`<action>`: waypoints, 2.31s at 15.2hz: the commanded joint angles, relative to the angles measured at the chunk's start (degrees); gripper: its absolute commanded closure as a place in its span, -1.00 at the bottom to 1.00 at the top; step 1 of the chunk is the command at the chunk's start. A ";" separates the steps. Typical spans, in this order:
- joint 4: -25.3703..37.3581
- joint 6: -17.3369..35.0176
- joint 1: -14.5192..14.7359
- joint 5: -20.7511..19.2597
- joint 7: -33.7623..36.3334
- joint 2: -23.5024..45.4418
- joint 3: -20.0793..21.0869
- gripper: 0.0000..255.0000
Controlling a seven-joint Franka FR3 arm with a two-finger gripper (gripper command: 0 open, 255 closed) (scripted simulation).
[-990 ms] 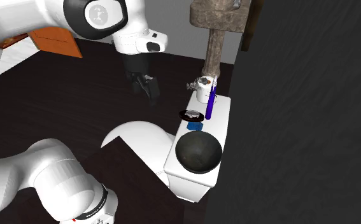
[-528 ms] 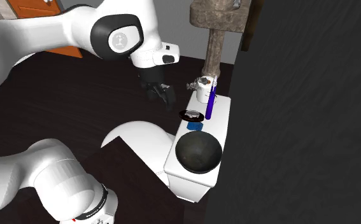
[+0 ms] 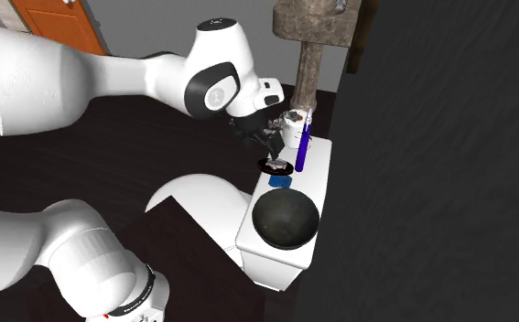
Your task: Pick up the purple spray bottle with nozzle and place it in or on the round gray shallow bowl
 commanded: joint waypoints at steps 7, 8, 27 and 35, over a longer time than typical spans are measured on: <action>3.07 21.63 0.29 -3.04 -6.32 15.37 -2.73 -1.00; 3.94 24.02 0.37 -3.21 -7.14 17.49 -2.99 -1.00; 9.72 36.87 0.25 -3.50 -10.12 31.88 -4.00 -1.00; 9.74 36.85 0.26 -3.50 -10.10 31.89 -3.99 1.00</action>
